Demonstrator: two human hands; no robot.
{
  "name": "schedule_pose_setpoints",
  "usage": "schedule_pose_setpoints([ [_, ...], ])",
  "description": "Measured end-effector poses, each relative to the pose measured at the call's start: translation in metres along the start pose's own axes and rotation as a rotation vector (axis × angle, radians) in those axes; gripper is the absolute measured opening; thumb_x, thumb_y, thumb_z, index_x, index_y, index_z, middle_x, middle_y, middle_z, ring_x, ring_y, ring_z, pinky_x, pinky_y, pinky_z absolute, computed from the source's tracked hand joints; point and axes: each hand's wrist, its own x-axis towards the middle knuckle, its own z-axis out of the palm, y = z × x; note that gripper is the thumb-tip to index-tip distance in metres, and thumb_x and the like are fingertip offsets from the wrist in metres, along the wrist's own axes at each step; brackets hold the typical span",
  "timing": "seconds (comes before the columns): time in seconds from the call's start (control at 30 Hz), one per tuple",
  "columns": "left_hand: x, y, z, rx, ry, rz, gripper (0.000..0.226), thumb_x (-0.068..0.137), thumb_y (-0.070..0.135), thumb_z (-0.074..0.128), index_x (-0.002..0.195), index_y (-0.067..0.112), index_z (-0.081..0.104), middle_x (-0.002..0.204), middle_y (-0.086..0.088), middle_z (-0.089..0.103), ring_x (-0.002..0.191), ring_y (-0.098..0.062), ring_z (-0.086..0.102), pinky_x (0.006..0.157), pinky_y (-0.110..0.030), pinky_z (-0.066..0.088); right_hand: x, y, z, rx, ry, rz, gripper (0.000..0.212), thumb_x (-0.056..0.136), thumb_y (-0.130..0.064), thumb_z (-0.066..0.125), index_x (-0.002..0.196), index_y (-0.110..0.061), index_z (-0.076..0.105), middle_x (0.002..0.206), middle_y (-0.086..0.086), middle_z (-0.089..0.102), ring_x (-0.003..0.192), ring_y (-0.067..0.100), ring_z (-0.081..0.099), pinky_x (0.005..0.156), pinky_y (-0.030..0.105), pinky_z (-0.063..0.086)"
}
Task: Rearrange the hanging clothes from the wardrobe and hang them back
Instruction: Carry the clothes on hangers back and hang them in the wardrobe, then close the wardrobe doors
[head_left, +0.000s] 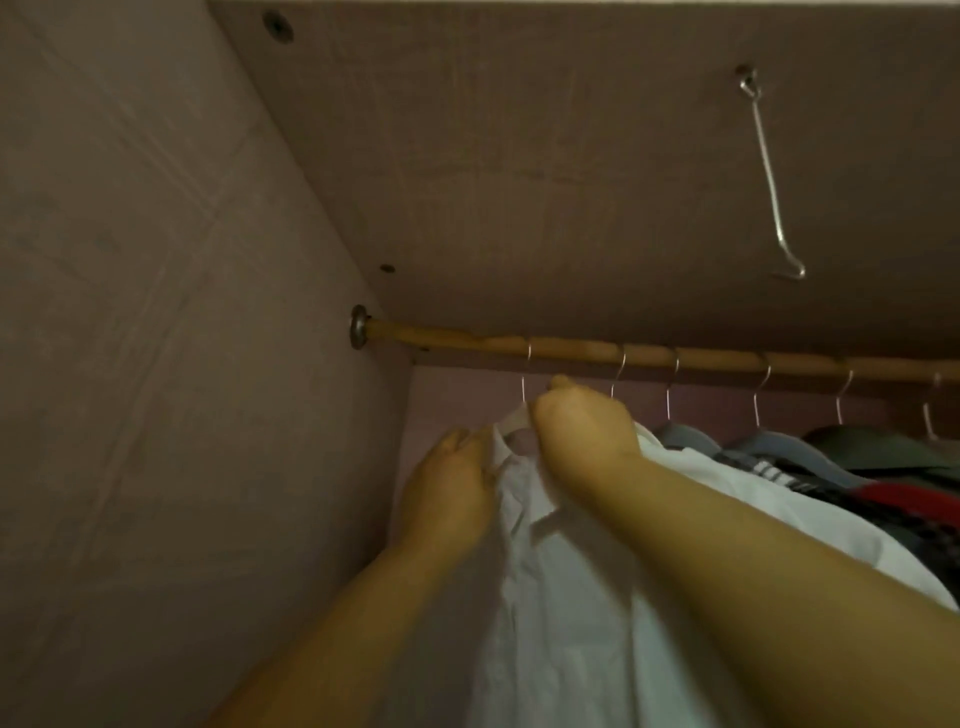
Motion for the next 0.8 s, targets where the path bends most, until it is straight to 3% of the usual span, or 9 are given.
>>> schedule_pose_setpoints([
  [0.1,-0.014,-0.012,0.008,0.036,-0.031,-0.036,0.043,0.096,0.025,0.04,0.138,0.019,0.039,0.138,-0.009,0.042,0.116,-0.028,0.049,0.095,-0.038,0.043,-0.01,-0.008,0.014,-0.02,0.037,-0.014,0.032,0.086,0.004,0.045,0.117,-0.002,0.054,0.118,0.015,0.047,0.109,0.03,0.049,0.068,0.032,0.033],
  [0.2,-0.031,-0.018,0.01,0.03,-0.044,-0.042,0.049,0.092,0.014,0.045,0.14,0.019,0.037,0.134,-0.01,0.046,0.116,-0.028,0.048,0.096,-0.037,0.041,-0.022,-0.013,0.018,-0.011,0.064,-0.029,0.036,0.088,-0.001,0.043,0.124,-0.005,0.048,0.122,0.013,0.047,0.111,0.03,0.048,0.072,0.032,0.032],
  [0.27,-0.044,-0.017,0.007,0.021,-0.052,-0.063,0.051,0.091,0.016,0.048,0.141,0.02,0.037,0.133,-0.01,0.046,0.116,-0.027,0.047,0.098,-0.036,0.04,-0.037,-0.013,0.02,-0.028,0.081,-0.072,0.04,0.089,-0.009,0.045,0.13,-0.009,0.044,0.127,0.011,0.046,0.115,0.03,0.044,0.087,0.035,0.033],
  [0.33,-0.06,-0.014,0.003,0.04,-0.072,-0.107,0.055,0.092,0.02,0.049,0.143,0.019,0.032,0.139,-0.008,0.041,0.123,-0.026,0.043,0.102,-0.036,0.037,-0.057,-0.012,0.022,-0.048,0.062,-0.119,0.046,0.09,-0.018,0.049,0.136,-0.014,0.04,0.138,0.01,0.039,0.126,0.03,0.035,0.108,0.042,0.021],
  [0.4,-0.078,-0.009,-0.005,0.071,-0.106,-0.151,0.057,0.092,0.024,0.051,0.144,0.017,0.03,0.142,-0.008,0.038,0.126,-0.026,0.04,0.103,-0.036,0.036,-0.081,-0.013,0.02,-0.038,0.009,-0.171,0.047,0.093,-0.021,0.044,0.139,-0.017,0.037,0.146,0.008,0.031,0.135,0.03,0.024,0.114,0.048,0.007],
  [0.53,-0.122,0.011,-0.025,0.107,-0.17,-0.194,0.059,0.092,0.028,0.053,0.145,0.017,0.028,0.142,-0.008,0.038,0.125,-0.025,0.042,0.102,-0.034,0.038,-0.141,-0.016,0.013,0.043,-0.109,-0.231,0.049,0.091,-0.019,0.043,0.14,-0.02,0.035,0.147,0.006,0.029,0.136,0.027,0.022,0.115,0.046,0.005],
  [0.67,-0.188,0.046,-0.055,0.144,-0.253,-0.267,0.058,0.094,0.029,0.05,0.145,0.018,0.026,0.144,-0.006,0.036,0.124,-0.024,0.042,0.097,-0.032,0.038,-0.217,-0.014,-0.01,0.123,-0.188,-0.282,0.048,0.091,-0.019,0.046,0.138,-0.019,0.038,0.142,0.008,0.035,0.13,0.027,0.029,0.112,0.041,0.014],
  [0.8,-0.264,0.086,-0.094,0.269,-0.331,-0.315,0.055,0.092,0.032,0.052,0.142,0.021,0.032,0.139,-0.005,0.041,0.121,-0.026,0.045,0.098,-0.037,0.041,-0.3,-0.006,-0.044,0.235,-0.288,-0.304,0.05,0.094,-0.022,0.044,0.143,-0.02,0.032,0.149,0.005,0.027,0.134,0.023,0.026,0.111,0.036,0.015],
])
